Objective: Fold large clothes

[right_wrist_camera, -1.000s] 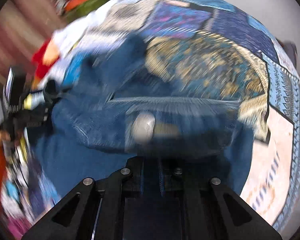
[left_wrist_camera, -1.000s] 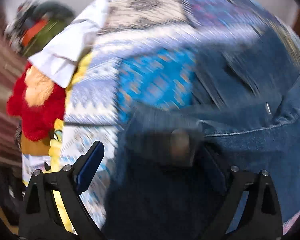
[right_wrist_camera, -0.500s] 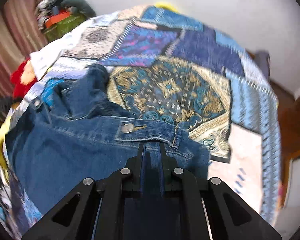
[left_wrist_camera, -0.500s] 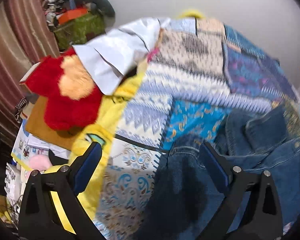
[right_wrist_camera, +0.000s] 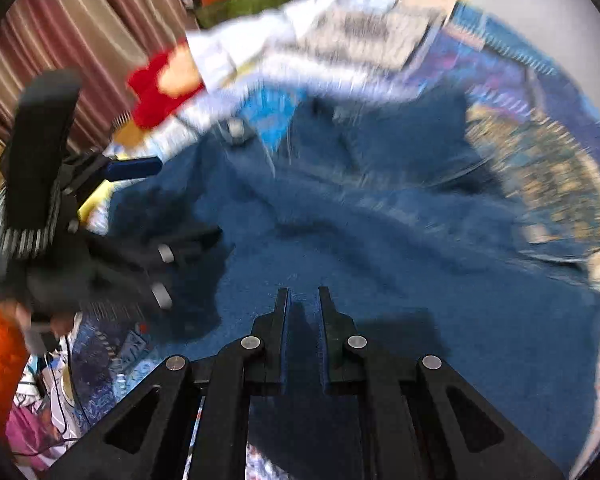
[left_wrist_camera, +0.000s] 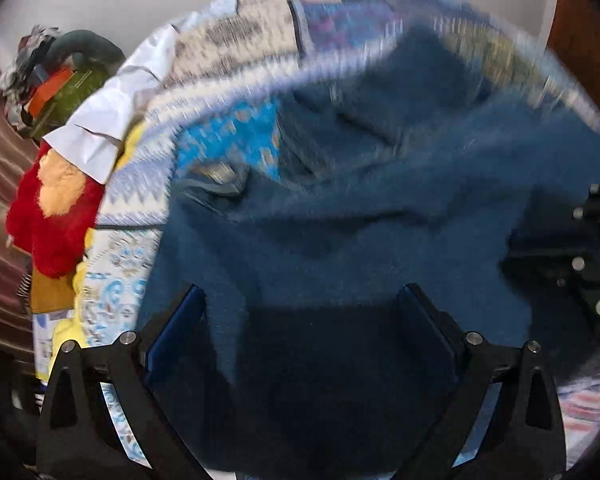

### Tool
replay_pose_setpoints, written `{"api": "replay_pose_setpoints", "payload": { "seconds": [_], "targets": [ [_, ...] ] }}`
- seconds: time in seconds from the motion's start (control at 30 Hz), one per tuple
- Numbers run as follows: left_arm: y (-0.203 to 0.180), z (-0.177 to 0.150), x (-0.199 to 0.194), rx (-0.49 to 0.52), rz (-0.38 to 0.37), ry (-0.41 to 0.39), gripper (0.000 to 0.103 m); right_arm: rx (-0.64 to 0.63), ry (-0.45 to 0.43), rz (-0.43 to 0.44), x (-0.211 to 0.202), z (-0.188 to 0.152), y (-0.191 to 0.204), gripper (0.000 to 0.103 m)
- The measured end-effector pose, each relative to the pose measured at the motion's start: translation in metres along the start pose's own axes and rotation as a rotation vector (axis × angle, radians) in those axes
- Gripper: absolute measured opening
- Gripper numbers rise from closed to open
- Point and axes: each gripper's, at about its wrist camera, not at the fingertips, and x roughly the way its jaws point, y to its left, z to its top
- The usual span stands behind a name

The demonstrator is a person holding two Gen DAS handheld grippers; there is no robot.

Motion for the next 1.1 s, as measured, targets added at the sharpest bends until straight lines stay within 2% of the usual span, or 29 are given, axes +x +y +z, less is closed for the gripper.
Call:
{"api": "replay_pose_setpoints", "payload": {
  "seconds": [0.03, 0.07, 0.13, 0.17, 0.23, 0.27, 0.33, 0.37, 0.4, 0.43, 0.47, 0.5, 0.57, 0.67, 0.8, 0.87, 0.93, 0.97, 1.03, 1.1],
  "targets": [
    [0.0, 0.0, 0.012, -0.004, 0.016, 0.03, 0.1, 0.013, 0.015, 0.006, 0.01, 0.002, -0.004, 0.008],
    [0.002, 0.001, 0.022, -0.029, 0.013, 0.055, 0.1, 0.043, -0.007, 0.037, 0.013, 0.005, -0.013, 0.008],
    [0.017, 0.011, 0.033, -0.134, -0.032, 0.069, 0.099, 0.102, -0.001, 0.056, 0.015, 0.01, -0.027, 0.008],
    [0.025, 0.018, 0.034, -0.186, -0.038, 0.063, 0.099, 0.149, -0.007, 0.039, 0.014, 0.012, -0.038, 0.008],
    [0.044, 0.035, 0.038, -0.279, -0.057, 0.04, 0.099, 0.202, -0.048, -0.075, 0.007, 0.014, -0.054, 0.008],
    [0.048, 0.039, 0.039, -0.292, -0.054, 0.027, 0.099, 0.222, -0.075, -0.1, 0.003, 0.014, -0.064, 0.008],
    [0.054, 0.047, 0.035, -0.29, 0.024, -0.031, 0.101, 0.281, -0.109, -0.107, -0.007, 0.011, -0.078, 0.008],
    [0.057, 0.049, 0.028, -0.304, 0.106, -0.075, 0.099, 0.301, -0.129, -0.115, -0.012, 0.009, -0.081, 0.008],
    [0.06, 0.048, 0.022, -0.329, 0.242, -0.092, 0.094, 0.314, -0.155, -0.175, -0.019, 0.005, -0.082, 0.008],
    [0.067, 0.048, 0.02, -0.343, 0.289, -0.099, 0.094, 0.314, -0.171, -0.215, -0.024, 0.003, -0.084, 0.008],
    [0.075, 0.044, 0.011, -0.366, 0.251, -0.131, 0.094, 0.309, -0.187, -0.242, -0.03, -0.001, -0.083, 0.008],
    [0.08, 0.04, 0.005, -0.385, 0.19, -0.144, 0.094, 0.305, -0.19, -0.225, -0.035, -0.005, -0.082, 0.008],
    [0.083, 0.031, -0.006, -0.395, 0.101, -0.141, 0.094, 0.317, -0.167, -0.105, -0.041, -0.014, -0.08, 0.008],
    [0.072, 0.011, -0.023, -0.325, -0.066, -0.116, 0.094, 0.313, -0.158, 0.029, -0.043, -0.023, -0.064, 0.008],
    [0.039, -0.013, -0.032, -0.212, -0.188, -0.066, 0.094, 0.208, -0.122, 0.083, -0.036, -0.024, -0.022, 0.008],
    [0.018, -0.028, -0.026, -0.143, -0.2, -0.036, 0.094, 0.125, -0.074, 0.101, -0.025, -0.03, 0.004, 0.008],
    [0.0, -0.046, -0.016, -0.056, -0.1, -0.019, 0.095, 0.062, -0.027, 0.053, -0.013, -0.036, 0.017, 0.008],
    [-0.005, -0.052, -0.015, -0.033, -0.075, -0.027, 0.095, 0.023, -0.025, 0.014, -0.008, -0.041, 0.021, 0.008],
    [-0.008, -0.064, -0.018, -0.031, -0.063, -0.054, 0.095, -0.017, -0.049, -0.011, -0.01, -0.052, 0.02, 0.008],
    [-0.003, -0.069, -0.027, -0.065, -0.056, -0.067, 0.095, -0.006, -0.063, -0.026, -0.02, -0.062, 0.011, 0.008]
  ]
}}
